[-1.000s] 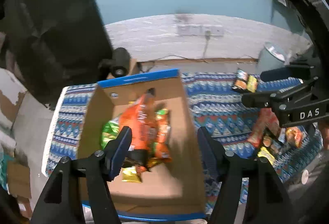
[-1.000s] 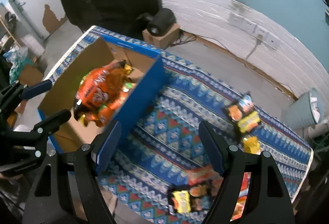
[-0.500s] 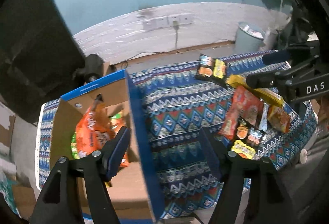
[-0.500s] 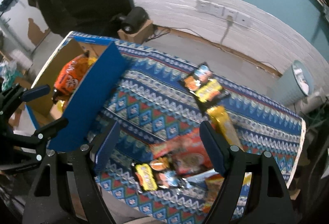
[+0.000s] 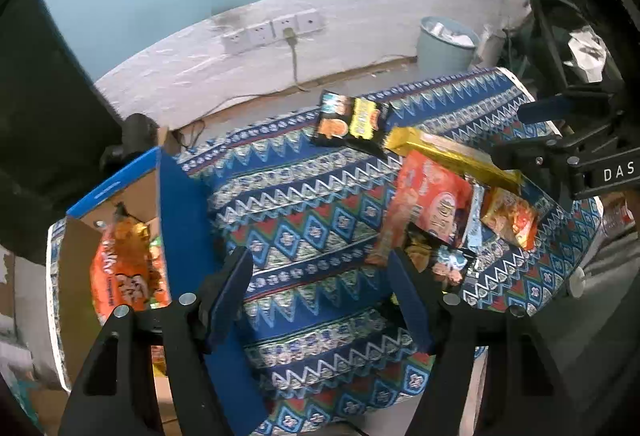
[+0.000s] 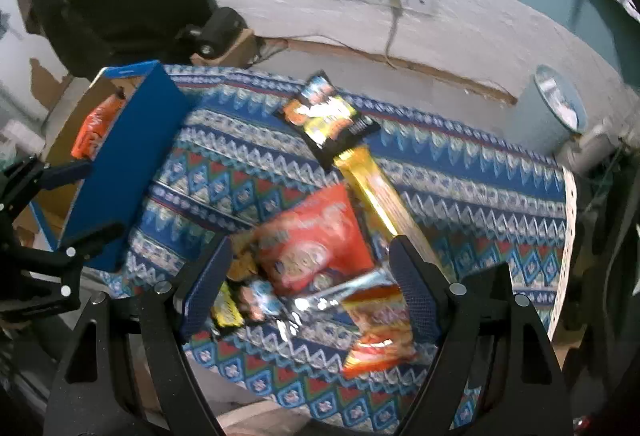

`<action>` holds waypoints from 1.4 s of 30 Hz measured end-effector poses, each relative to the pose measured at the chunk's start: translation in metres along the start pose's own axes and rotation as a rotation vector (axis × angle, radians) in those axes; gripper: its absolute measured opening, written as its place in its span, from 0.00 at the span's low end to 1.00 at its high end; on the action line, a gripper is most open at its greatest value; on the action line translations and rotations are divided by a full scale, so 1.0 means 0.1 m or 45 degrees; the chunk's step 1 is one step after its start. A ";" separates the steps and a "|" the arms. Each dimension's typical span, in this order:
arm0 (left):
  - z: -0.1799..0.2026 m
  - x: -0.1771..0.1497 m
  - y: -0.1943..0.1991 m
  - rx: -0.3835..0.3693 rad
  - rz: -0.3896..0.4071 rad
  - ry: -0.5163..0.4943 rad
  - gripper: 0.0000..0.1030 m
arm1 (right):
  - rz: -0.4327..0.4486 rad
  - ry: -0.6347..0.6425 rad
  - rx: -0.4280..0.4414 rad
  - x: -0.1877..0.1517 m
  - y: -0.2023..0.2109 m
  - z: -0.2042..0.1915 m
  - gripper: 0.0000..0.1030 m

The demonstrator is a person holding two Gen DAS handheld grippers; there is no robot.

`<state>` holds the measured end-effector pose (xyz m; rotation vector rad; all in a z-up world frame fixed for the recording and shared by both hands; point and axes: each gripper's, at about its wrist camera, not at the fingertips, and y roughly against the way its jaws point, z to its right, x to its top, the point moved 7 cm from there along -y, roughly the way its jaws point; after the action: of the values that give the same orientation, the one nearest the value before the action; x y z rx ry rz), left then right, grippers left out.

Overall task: Organize snacks
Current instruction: 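Move both open grippers back toward the remaining snacks, then grasp the black snack bag with the left gripper while the right gripper grasps the red stick-snack bag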

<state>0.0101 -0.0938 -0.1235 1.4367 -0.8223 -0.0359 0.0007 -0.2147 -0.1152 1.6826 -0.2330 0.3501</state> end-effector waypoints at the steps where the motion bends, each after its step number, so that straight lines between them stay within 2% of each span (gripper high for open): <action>1: 0.04 0.00 -0.03 -0.007 -0.007 -0.006 0.69 | -0.005 -0.010 -0.001 -0.03 -0.01 0.04 0.79; 5: 0.21 -0.02 -0.12 -0.053 -0.034 -0.024 0.74 | -0.033 -0.047 -0.005 -0.19 -0.08 0.22 0.79; 15: 0.61 -0.19 -0.50 -0.175 -0.152 -0.058 0.75 | -0.190 -0.127 -0.023 -0.64 -0.52 0.62 0.79; 19: 0.69 -0.25 -0.62 -0.198 -0.181 -0.073 0.75 | -0.250 -0.130 -0.018 -0.80 -0.67 0.69 0.79; 22: 0.77 -0.27 -0.66 -0.250 -0.197 -0.076 0.76 | -0.306 -0.126 -0.018 -0.90 -0.80 0.68 0.79; 24: 0.84 -0.28 -0.69 -0.283 -0.211 -0.083 0.83 | -0.330 -0.110 -0.026 -0.93 -0.86 0.67 0.79; 26: 0.92 -0.32 -0.74 -0.297 -0.225 -0.099 0.84 | -0.350 -0.100 -0.039 -0.96 -0.92 0.67 0.79; 36: 1.11 -0.50 -1.06 -0.249 -0.310 -0.192 0.84 | -0.393 -0.082 -0.058 -0.99 -1.09 0.67 0.78; 42: 1.11 -0.55 -1.25 -0.212 -0.345 -0.202 0.84 | -0.406 -0.081 -0.063 -1.00 -1.15 0.66 0.58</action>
<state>-0.0322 -0.1844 -0.2683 1.3897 -0.7299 -0.4198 -0.0459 -0.2684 -0.2659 1.6511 -0.0177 0.0525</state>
